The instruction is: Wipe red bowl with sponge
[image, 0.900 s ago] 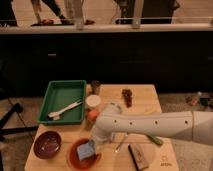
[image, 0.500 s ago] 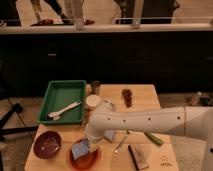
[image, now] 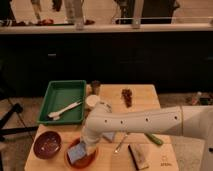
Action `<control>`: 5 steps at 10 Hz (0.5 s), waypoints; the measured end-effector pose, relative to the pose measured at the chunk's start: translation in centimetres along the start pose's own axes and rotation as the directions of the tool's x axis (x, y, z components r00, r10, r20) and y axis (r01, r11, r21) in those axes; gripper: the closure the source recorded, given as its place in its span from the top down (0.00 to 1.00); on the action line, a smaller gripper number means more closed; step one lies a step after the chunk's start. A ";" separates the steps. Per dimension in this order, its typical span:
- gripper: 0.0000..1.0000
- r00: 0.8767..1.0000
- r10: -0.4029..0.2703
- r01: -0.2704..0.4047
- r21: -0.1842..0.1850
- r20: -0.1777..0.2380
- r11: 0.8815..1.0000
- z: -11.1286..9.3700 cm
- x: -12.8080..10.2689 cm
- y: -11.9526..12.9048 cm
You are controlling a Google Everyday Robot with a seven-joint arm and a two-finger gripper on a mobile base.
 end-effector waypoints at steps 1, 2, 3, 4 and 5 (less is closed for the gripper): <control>0.00 1.000 0.004 -0.004 0.000 -0.001 1.000 -0.2 0.3 0.5; 0.00 1.000 0.014 -0.014 -0.003 0.000 1.000 -0.3 0.7 1.2; 0.00 1.000 0.020 -0.020 -0.007 0.001 1.000 -0.3 1.0 1.6; 0.00 1.000 0.025 -0.025 -0.013 0.002 1.000 -0.1 1.2 1.9; 0.00 1.000 0.029 -0.029 -0.017 0.005 0.999 0.0 1.5 2.0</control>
